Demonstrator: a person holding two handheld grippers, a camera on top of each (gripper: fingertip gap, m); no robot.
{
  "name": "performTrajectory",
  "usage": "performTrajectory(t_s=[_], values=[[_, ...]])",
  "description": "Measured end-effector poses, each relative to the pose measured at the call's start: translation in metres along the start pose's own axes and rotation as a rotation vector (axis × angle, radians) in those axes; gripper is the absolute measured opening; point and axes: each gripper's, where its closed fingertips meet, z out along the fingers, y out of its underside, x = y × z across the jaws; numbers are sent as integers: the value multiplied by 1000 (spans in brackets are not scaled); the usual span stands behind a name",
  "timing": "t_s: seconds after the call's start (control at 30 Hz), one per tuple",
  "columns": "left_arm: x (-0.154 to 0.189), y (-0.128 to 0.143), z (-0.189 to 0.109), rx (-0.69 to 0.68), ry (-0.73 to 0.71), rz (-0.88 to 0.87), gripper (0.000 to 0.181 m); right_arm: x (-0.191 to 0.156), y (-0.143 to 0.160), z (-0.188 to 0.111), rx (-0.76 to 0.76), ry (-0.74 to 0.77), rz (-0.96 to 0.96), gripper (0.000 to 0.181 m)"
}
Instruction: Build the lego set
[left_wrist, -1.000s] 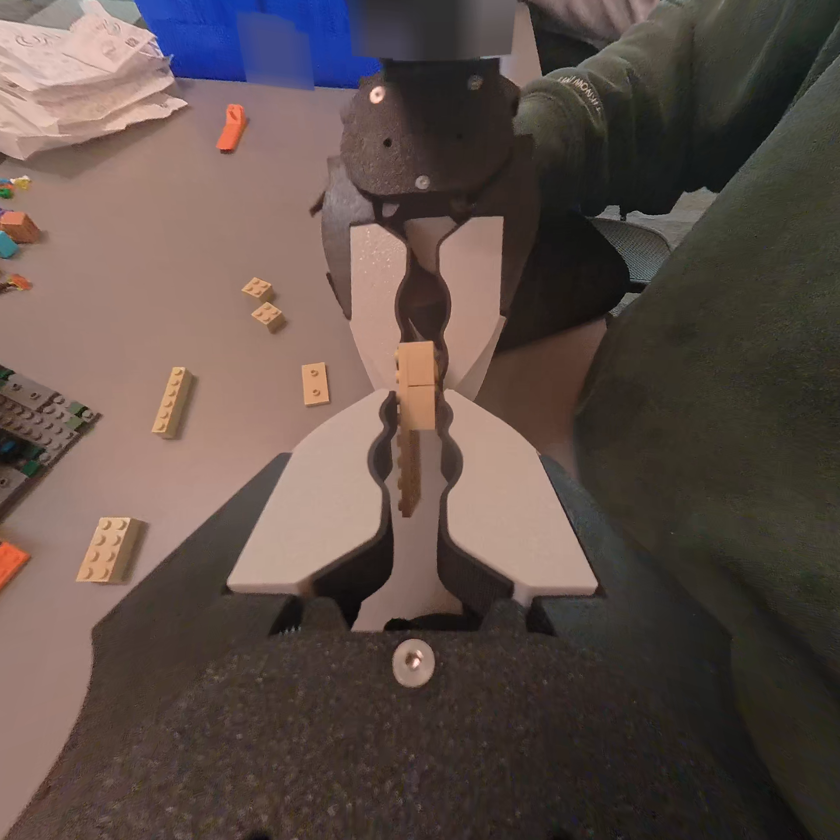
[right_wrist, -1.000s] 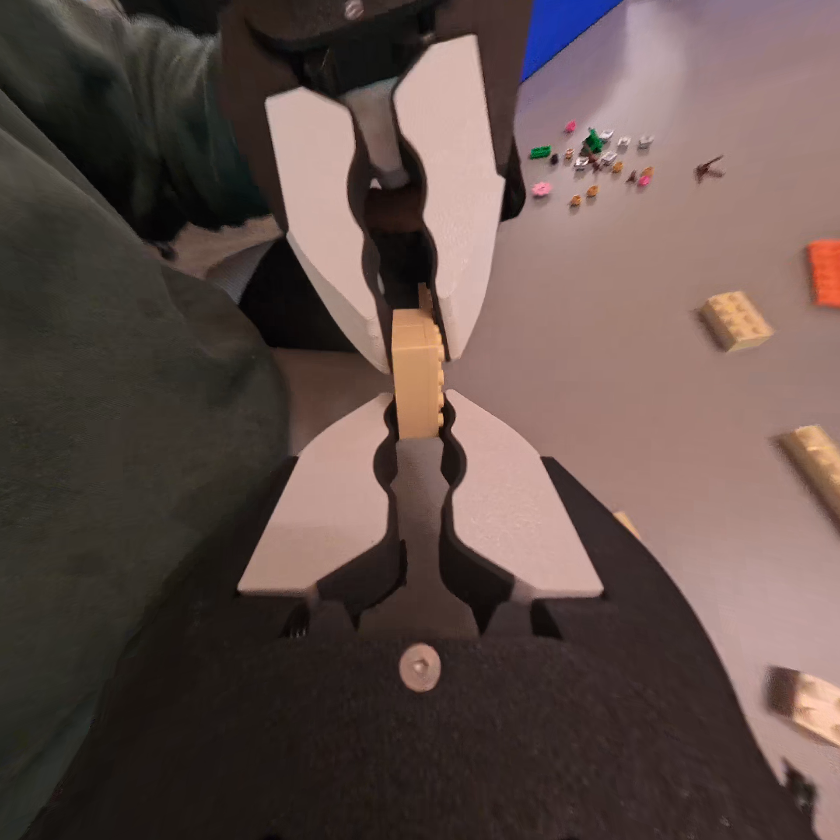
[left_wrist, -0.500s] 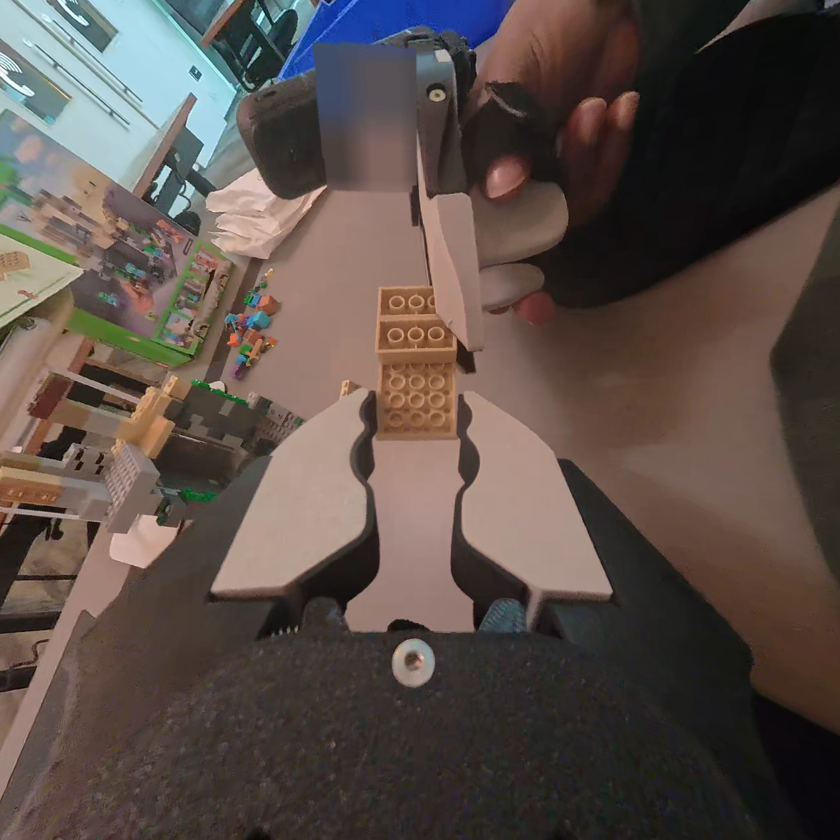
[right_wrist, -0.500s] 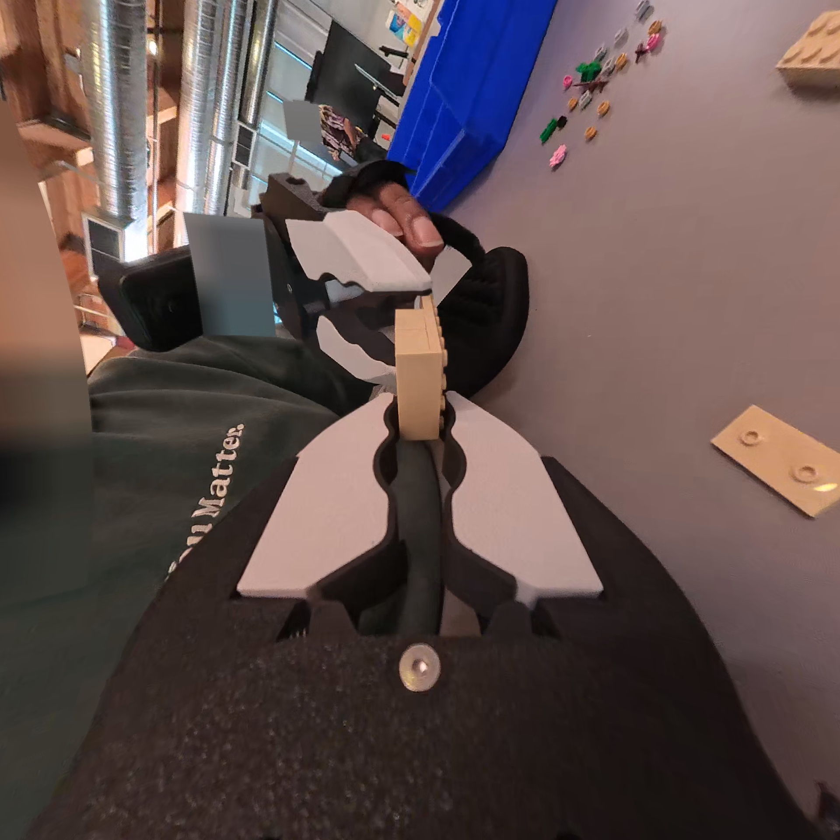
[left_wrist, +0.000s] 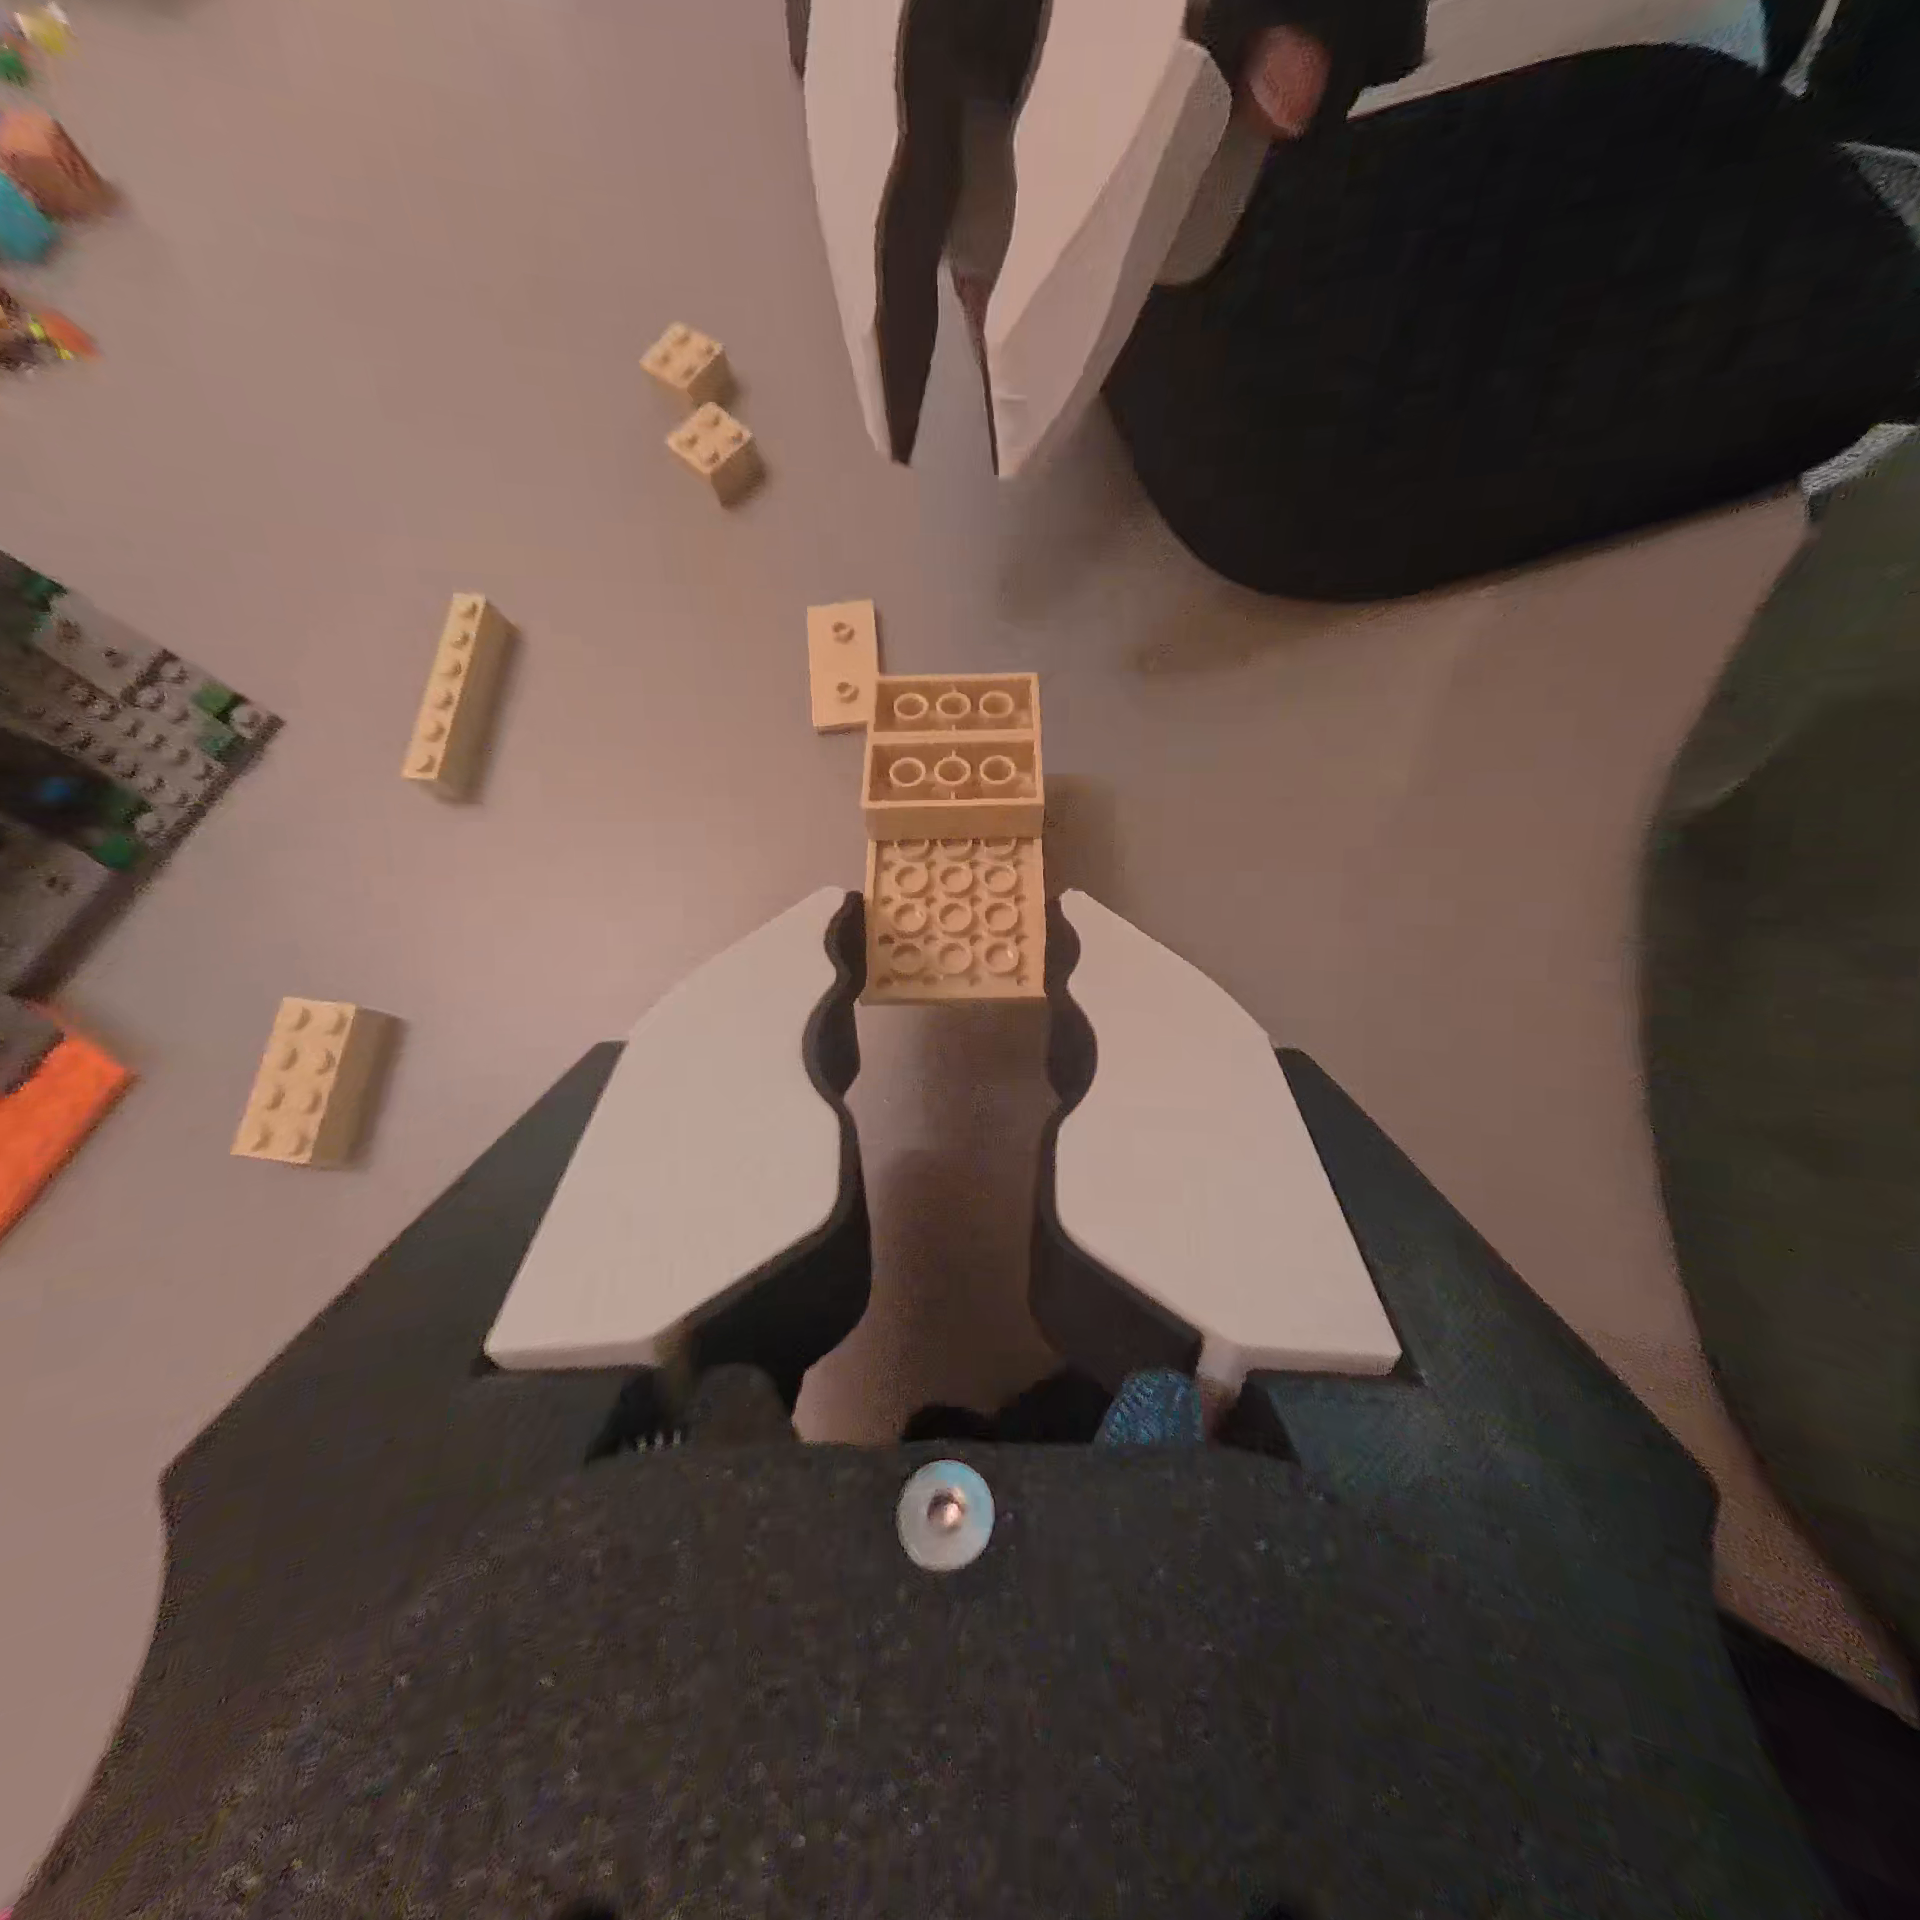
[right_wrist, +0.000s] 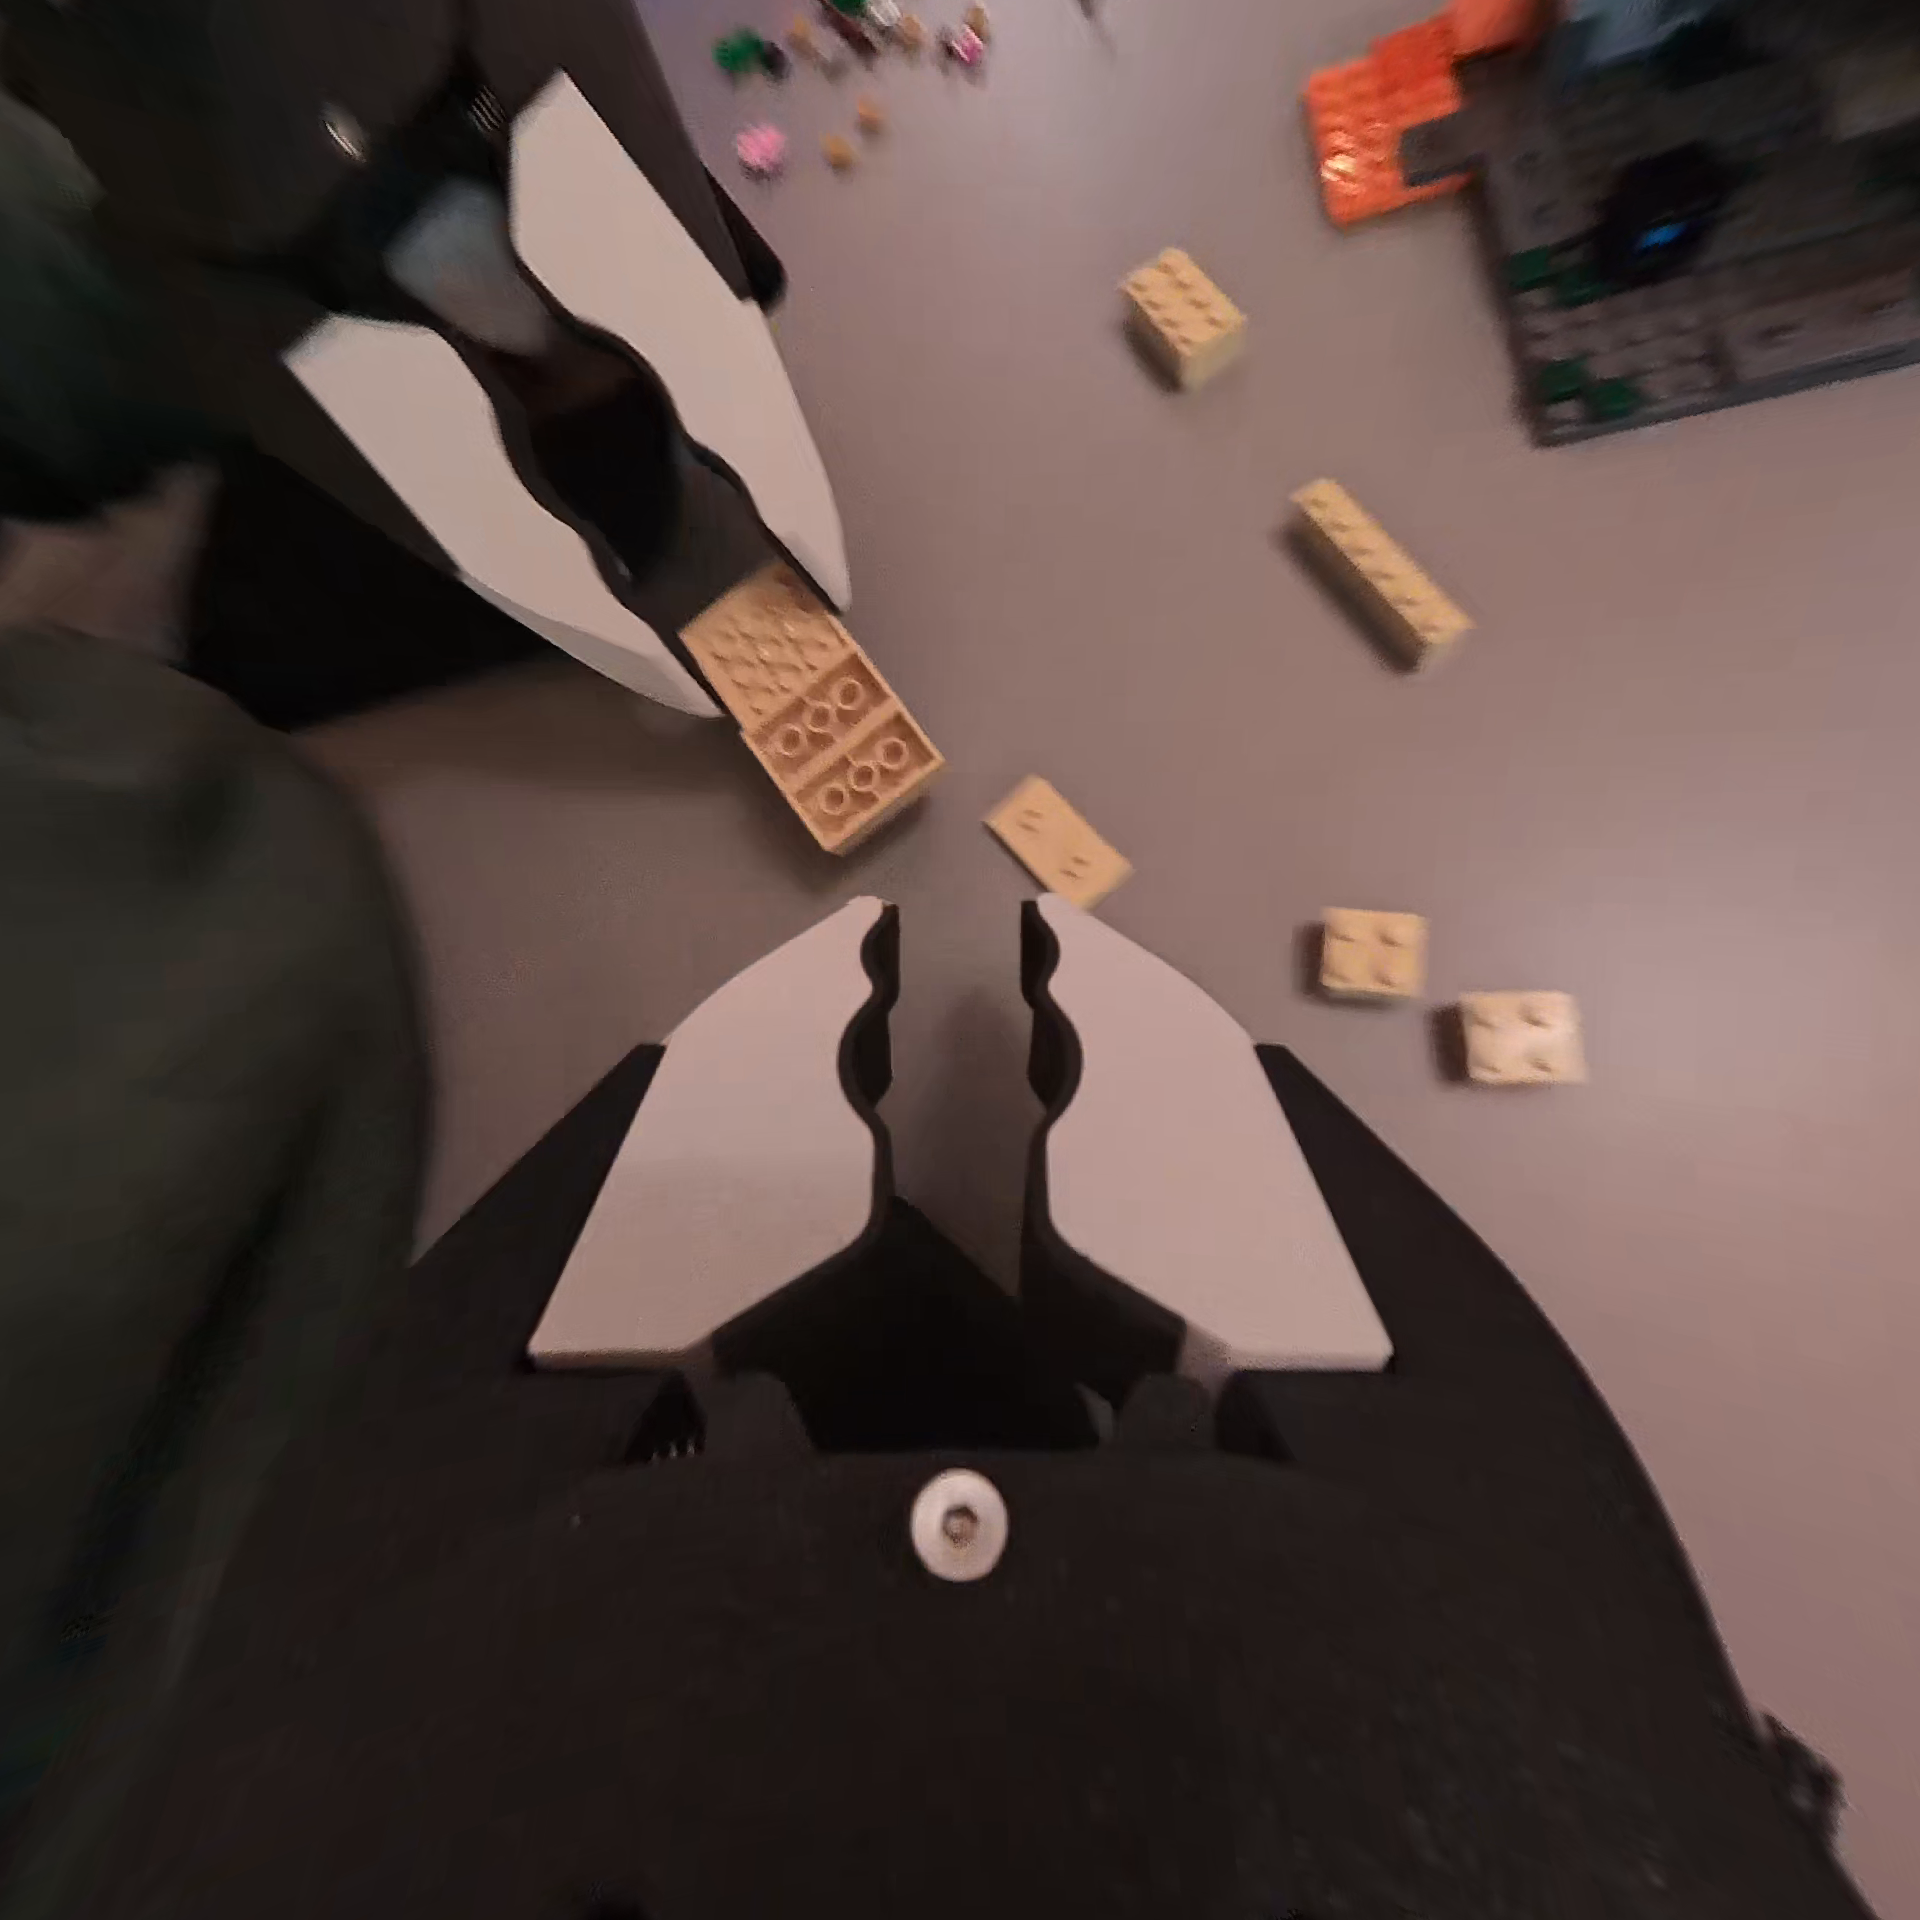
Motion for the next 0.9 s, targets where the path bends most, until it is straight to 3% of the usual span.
performTrajectory(t_s=[0.1,0.23,0.9], values=[[-1,5,12,-44,20,-15,33,19,9,-2,-55,108,-78,22],[-3,9,20,-92,22,-5,33,26,14,2,-71,143,-92,22],[-4,8,14,-70,14,48,40,27,9,5,6,129,-57,22]])
